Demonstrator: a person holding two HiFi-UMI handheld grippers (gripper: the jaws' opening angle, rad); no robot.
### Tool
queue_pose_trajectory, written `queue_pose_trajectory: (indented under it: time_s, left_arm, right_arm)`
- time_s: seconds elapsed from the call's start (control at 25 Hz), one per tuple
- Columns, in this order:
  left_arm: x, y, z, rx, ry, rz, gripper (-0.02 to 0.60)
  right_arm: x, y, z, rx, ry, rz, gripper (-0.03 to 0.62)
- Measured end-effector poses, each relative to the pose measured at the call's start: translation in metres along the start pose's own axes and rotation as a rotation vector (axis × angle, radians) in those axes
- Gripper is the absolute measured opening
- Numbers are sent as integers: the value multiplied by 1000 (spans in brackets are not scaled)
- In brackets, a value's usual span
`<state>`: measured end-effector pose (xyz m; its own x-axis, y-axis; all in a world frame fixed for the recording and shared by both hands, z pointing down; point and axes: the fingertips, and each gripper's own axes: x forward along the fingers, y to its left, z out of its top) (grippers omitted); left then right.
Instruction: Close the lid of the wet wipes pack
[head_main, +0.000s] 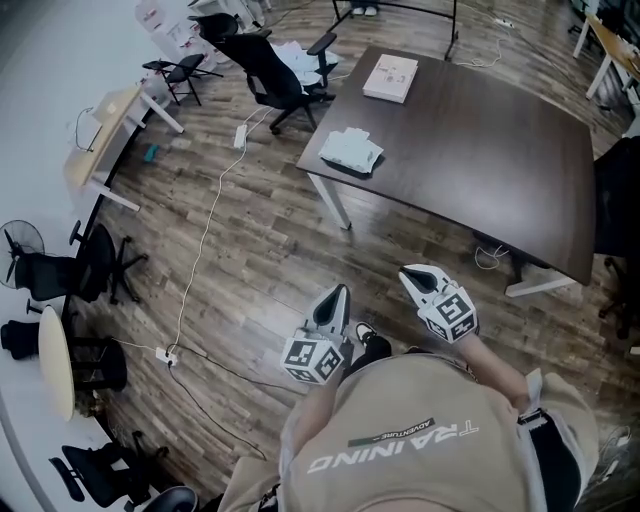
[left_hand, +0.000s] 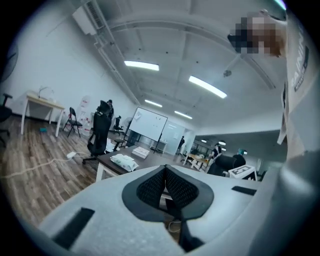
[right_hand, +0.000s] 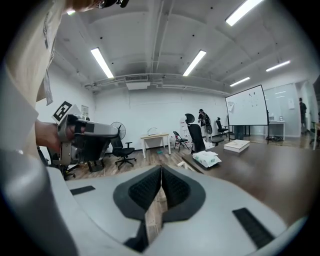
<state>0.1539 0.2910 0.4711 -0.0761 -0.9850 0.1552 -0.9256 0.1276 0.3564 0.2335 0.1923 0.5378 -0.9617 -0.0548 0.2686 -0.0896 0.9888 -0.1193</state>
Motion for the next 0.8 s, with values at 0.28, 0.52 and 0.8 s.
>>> queue_pose_trajectory:
  time_s: [0.28, 0.52, 0.8]
  left_arm:
    - [14, 51, 19, -30, -20, -45, 9]
    - [21, 76, 23, -11, -24, -119, 9]
    - [21, 104, 21, -41, -13, -124, 9]
  right_arm:
    - [43, -1, 30, -5, -53, -69, 14]
    - [60, -19, 25, -118, 8, -175, 14]
    - [81, -2, 41, -54, -19, -154, 14]
